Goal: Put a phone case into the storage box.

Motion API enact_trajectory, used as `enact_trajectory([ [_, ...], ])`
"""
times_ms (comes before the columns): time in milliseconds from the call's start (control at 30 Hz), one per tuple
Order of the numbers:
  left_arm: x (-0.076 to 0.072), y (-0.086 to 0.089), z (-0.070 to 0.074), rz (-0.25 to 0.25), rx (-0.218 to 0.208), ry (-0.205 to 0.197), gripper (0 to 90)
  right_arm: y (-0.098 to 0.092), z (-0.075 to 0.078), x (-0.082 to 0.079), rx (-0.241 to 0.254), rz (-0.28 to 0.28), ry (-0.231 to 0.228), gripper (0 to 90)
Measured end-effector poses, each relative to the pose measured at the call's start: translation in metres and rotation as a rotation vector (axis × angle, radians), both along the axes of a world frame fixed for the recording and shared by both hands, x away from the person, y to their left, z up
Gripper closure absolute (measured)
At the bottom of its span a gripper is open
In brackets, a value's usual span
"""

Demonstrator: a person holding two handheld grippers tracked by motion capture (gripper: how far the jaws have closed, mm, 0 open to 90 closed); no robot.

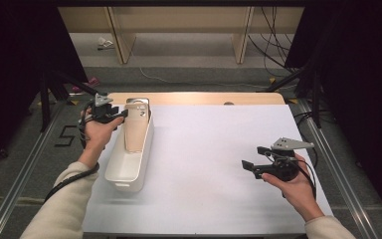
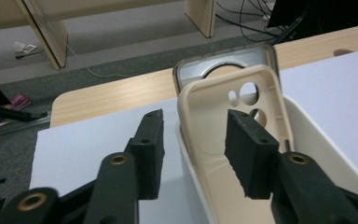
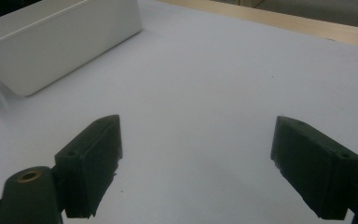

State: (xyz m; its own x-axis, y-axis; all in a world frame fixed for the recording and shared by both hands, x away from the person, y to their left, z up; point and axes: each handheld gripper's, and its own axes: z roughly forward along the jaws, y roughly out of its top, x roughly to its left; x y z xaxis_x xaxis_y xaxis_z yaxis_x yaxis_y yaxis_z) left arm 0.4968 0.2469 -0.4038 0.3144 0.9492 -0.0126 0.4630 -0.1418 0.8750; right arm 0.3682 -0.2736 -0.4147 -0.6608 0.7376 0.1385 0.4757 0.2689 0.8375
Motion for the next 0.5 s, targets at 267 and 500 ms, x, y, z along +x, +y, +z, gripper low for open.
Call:
enact_trajectory([
  [267, -0.02, -0.004, 0.014, -0.058, -0.046, -0.005, 37.0, 0.0, 0.0, 0.0, -0.002, -0.002, -0.001, 17.3],
  [500, -0.046, -0.011, 0.021, -0.116, -0.085, -0.009, 16.3, 0.001, -0.001, 0.0, -0.006, -0.011, -0.008, 17.3],
])
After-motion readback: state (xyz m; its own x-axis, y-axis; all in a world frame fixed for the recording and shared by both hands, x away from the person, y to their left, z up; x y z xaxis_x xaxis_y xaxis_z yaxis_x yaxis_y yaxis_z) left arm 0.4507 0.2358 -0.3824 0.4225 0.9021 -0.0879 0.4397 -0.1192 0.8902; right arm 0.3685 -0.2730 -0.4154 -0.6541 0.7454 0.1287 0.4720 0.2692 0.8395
